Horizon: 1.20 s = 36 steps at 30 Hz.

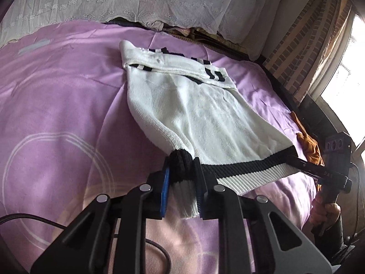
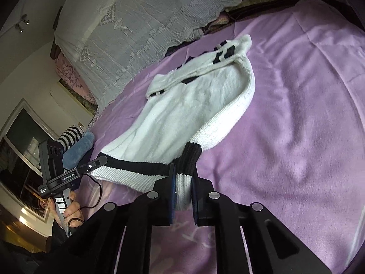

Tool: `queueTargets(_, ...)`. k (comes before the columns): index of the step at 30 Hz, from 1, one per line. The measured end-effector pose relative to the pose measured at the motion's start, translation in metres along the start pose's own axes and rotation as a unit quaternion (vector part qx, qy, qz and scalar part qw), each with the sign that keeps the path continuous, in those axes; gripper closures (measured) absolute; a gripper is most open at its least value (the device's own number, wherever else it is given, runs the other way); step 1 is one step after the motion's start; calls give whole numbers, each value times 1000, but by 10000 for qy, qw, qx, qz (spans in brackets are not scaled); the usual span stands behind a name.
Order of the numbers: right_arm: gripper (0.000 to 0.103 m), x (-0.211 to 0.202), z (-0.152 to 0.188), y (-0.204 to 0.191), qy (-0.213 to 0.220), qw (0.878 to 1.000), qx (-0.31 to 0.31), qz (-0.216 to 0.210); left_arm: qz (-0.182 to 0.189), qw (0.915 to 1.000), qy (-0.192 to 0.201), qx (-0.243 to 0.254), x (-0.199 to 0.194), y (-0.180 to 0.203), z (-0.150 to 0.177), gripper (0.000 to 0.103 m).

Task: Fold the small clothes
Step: 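Lift the hem with both tools and fold it over toward the collar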

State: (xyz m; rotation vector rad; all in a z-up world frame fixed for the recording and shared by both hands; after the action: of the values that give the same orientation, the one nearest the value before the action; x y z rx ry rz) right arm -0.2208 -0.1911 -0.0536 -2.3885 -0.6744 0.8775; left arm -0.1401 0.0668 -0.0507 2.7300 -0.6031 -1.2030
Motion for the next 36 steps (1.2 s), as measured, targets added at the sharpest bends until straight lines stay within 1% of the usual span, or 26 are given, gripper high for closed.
queueTargets(4, 91, -4, -21, -14, 230, 9995, -187, -81, -45, 9996, 260, 27, -8, 3, -25, 86)
queueTargets(7, 91, -5, -35, -16, 376, 9990, -205, -131, -85, 9992, 377, 57, -9, 6, -41, 86)
queueTargets(11, 91, -5, -49, -11, 602, 9979, -61, -248, -146, 9988, 463, 90, -4, 8, -55, 86)
queueTargets(16, 91, 6, -67, 6, 822, 9956, 244, -369, -234, 9986, 469, 95, 13, 9, -70, 86)
queueTargets(21, 91, 21, -89, 19, 903, 9946, 345, -366, -337, 9982, 487, 135, 32, 10, -88, 86)
queueTargets(24, 91, 31, -99, 28, 948, 9943, 396, -283, -354, 9982, 467, 109, 46, 10, -99, 86)
queueTargets(27, 91, 44, -105, 40, 902, 9947, 460, -150, -413, 9983, 408, 75, 63, 7, -107, 86)
queueTargets(31, 91, 58, -116, 56, 820, 9947, 609, -83, -461, 9985, 279, 22, 84, 3, -116, 86)
queueTargets(36, 91, 76, -140, 64, 784, 9954, 539, 65, -515, 9984, 225, -59, 102, -3, -134, 86)
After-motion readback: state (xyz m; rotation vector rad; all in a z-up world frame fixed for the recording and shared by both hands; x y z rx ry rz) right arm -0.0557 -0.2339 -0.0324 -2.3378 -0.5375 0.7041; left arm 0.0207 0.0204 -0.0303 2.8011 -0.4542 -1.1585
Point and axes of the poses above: each gripper's, at about its wrist camera, not at the fingertips, and x roughly the way its jaws point, y to its right, z to its underside, the point moved 8 cm from there along x, roughly the way its jaws point, and after that the axes turned 10 degrees about -z, right-handed, at the moved point
